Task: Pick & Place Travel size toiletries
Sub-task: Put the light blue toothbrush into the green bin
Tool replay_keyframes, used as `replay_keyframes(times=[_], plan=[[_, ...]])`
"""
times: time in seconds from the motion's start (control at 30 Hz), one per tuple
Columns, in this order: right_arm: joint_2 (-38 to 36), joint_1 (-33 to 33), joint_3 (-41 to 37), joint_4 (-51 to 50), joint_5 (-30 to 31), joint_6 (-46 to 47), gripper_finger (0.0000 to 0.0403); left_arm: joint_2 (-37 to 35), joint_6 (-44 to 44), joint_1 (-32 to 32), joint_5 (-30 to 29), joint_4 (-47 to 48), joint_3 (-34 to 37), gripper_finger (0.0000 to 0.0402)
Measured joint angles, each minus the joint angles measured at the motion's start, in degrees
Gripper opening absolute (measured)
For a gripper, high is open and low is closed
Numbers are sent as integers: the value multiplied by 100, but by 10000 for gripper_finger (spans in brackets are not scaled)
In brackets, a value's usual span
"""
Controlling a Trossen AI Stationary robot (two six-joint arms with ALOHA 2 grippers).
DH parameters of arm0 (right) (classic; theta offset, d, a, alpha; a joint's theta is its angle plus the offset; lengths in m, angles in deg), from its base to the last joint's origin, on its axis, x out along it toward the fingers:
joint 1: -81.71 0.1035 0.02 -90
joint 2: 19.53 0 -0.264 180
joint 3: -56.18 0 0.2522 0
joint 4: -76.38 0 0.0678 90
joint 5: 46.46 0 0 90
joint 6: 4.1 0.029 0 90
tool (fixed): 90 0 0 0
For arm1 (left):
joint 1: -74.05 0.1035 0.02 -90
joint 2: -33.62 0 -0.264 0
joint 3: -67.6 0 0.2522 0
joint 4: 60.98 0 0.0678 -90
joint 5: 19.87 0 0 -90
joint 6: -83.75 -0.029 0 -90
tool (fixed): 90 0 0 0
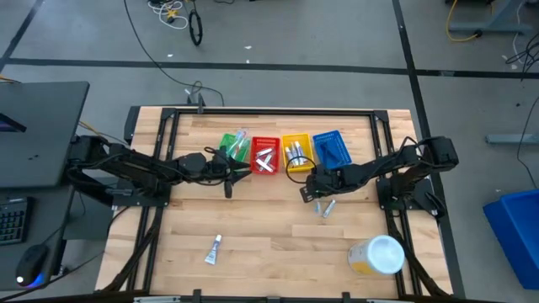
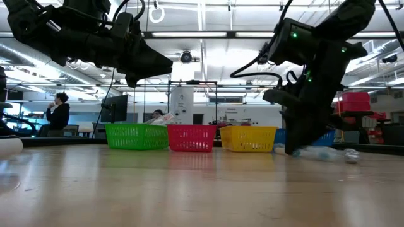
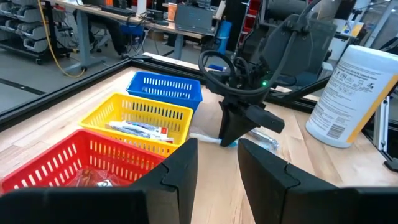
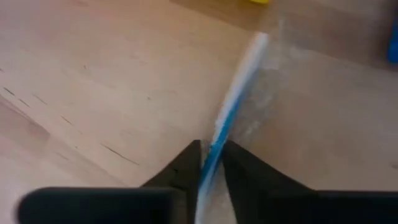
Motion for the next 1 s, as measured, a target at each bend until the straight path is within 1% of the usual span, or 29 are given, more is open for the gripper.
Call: replay_keyframes(times=[0.1,0.17,0.33,0.47,0.63,0.8,0.93,1.0], plan=[[7,-2,0,145,25,-220,26,0,-1,0,0,0,0,122],[14,-2,51,216,-48,-510,14,0,0,0,1,0,0,122],[48,0,439,428,-677,-1459,27,0,0,0,6,0,0,122],[42,9,786,901,-860,-2417,30,0,0,0,56,0,0,122],[37,2,1170,2042,-831,-4069,25,0,9,0,83,4,0,122],[33,1,1425,3245,-736,-5671,32,0,20,0,140,19,0,127],[31,-13,1434,4263,-426,-6339,33,0,22,0,309,11,0,142],[31,-45,1434,4639,-414,-6550,33,0,21,0,397,-15,0,153]])
